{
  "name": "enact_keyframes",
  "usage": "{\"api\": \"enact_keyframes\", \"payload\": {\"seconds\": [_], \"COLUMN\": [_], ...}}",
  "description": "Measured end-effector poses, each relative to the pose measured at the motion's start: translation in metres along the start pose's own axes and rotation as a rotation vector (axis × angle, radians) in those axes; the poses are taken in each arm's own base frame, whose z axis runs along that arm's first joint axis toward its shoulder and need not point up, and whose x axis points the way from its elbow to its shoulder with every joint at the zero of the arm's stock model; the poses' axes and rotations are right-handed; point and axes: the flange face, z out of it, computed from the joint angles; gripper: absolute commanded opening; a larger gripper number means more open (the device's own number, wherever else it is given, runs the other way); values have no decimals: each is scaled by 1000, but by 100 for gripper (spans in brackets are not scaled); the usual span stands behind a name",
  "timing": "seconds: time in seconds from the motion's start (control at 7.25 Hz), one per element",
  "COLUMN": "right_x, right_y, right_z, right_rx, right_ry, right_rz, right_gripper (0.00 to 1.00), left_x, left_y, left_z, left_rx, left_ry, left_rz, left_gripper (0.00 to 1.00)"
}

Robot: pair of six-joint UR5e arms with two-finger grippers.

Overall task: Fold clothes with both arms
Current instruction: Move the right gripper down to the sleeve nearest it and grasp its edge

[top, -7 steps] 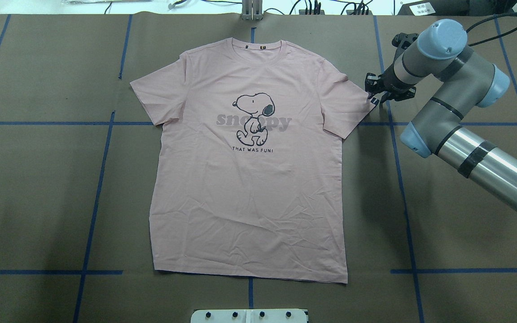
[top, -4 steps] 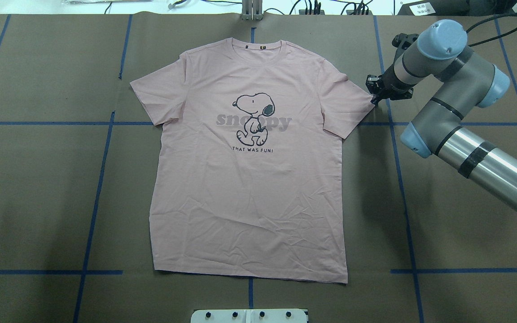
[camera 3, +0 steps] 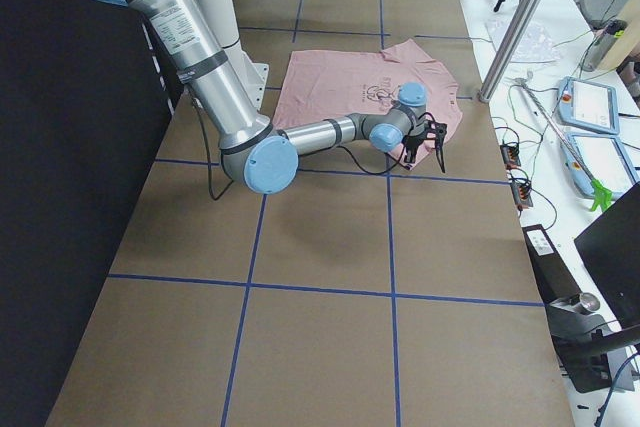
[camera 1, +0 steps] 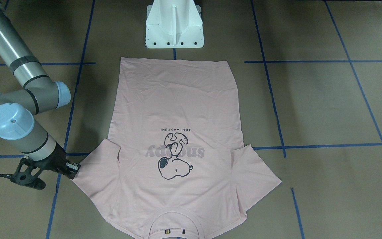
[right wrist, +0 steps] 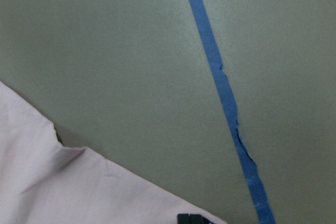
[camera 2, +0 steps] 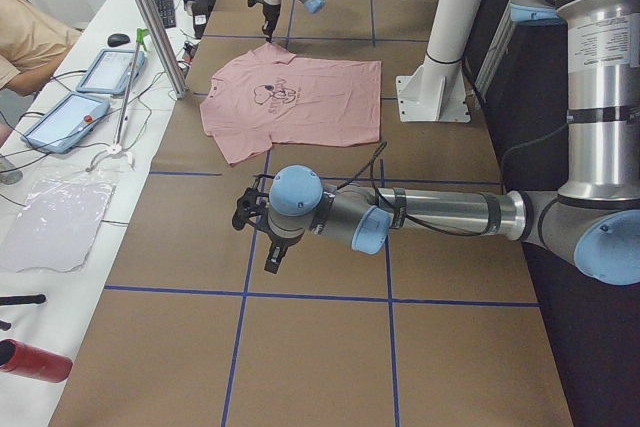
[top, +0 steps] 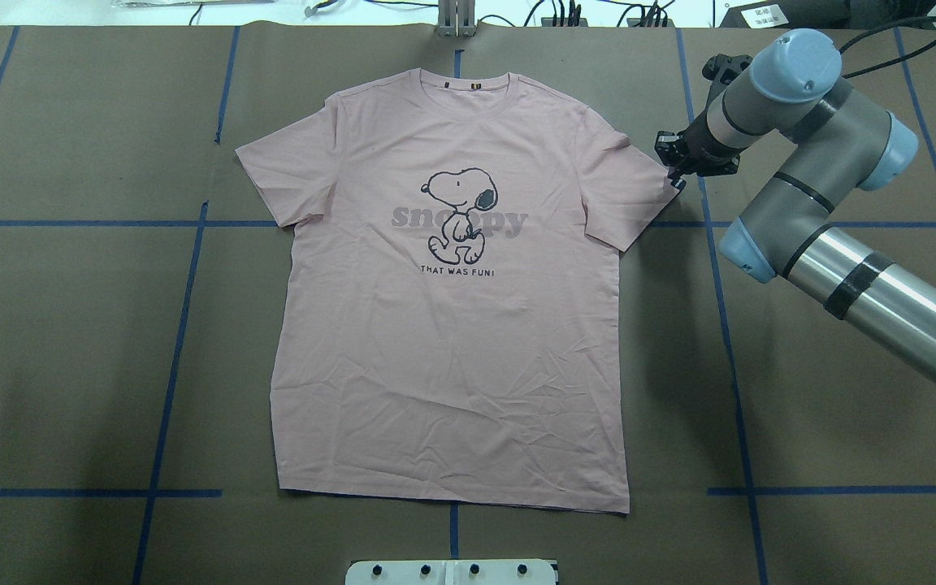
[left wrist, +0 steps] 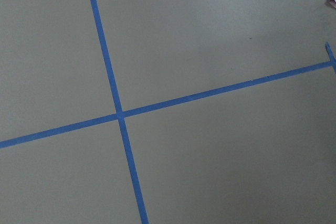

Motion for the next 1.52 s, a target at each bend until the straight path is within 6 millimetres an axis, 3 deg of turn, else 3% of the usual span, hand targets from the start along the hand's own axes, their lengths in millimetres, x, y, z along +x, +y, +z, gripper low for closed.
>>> {"api": "enact_keyframes", "payload": {"seconds": [0.14,0.28,1.24,1.38,1.52], "right_x": [0,3,13,15,16], "right_y": [0,0,5,6,6], "right_z": [-2,-3,9,10,11], "right_rx": [2,5,-5,-7,-7], "right_ry": [-5,-5,26,29,32], "right_rz": [-3,-2,7,8,9], "right_gripper": [43,46,46,44,36], "left_x": [1,2,2,2,2], "left_y": [0,0,0,0,0], "left_z": [-1,-1,-1,-1,-1], "left_rx": [1,2,2,2,2], "left_ry": [0,0,0,0,0], "left_rz": [2,4,5,5,5], "left_gripper": [100,100,100,100,100]}}
